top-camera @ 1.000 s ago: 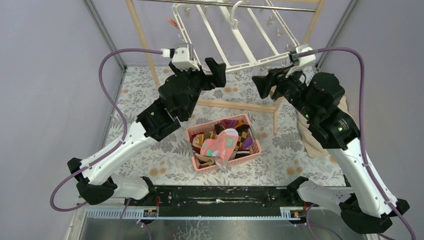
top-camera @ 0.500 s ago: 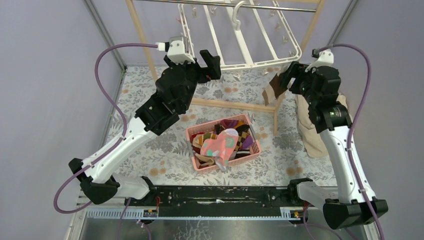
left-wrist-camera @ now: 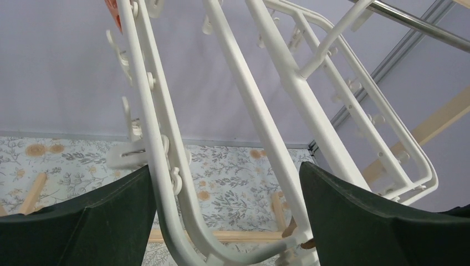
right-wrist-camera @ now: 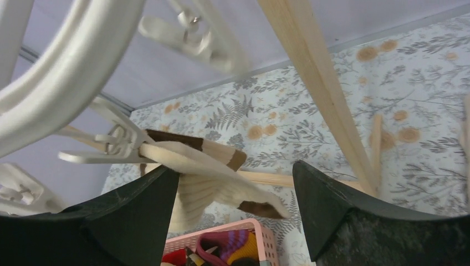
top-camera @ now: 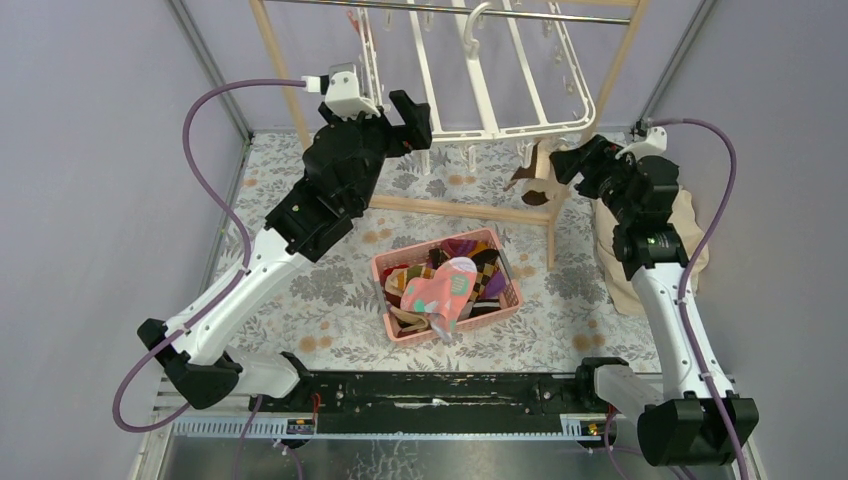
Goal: Remove the socks clipped to the hanger
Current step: Adjust the hanger on the clothesline, then remove the sock from the hanger.
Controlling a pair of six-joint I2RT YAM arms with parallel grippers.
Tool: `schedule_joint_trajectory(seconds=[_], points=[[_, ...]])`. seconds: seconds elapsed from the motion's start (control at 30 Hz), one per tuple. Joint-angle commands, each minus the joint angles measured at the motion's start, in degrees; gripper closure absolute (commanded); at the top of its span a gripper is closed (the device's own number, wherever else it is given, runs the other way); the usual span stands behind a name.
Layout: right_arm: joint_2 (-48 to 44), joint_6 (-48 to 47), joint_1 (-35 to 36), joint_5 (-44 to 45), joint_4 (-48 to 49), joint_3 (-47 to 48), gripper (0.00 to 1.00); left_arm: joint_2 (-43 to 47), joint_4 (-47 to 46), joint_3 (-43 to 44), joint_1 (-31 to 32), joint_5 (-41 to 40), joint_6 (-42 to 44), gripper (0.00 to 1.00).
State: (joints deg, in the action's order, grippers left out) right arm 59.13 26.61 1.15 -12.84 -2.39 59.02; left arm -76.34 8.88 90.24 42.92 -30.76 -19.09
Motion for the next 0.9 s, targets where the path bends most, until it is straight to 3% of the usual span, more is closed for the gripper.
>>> schedule_joint_trajectory(seconds=[0.0,0.47,0.87], points=[[0.97,4.49,-0.78,-7.04,10.65,-3.17,0.19,0.65,-1.88,0.60,-1.18,1.32,0.46,0.01],[2.39,4.64,-0.74,-19.51,29.68,-12.50,0.21,0.23,-1.69,0.96,-2.98,2.72,0.28,0.01],[0.14,10.78,-0.79,-26.54,36.37,-13.88,0.20,-0.39,-1.37,1.95,-3.15,2.89,0.72,0.01]])
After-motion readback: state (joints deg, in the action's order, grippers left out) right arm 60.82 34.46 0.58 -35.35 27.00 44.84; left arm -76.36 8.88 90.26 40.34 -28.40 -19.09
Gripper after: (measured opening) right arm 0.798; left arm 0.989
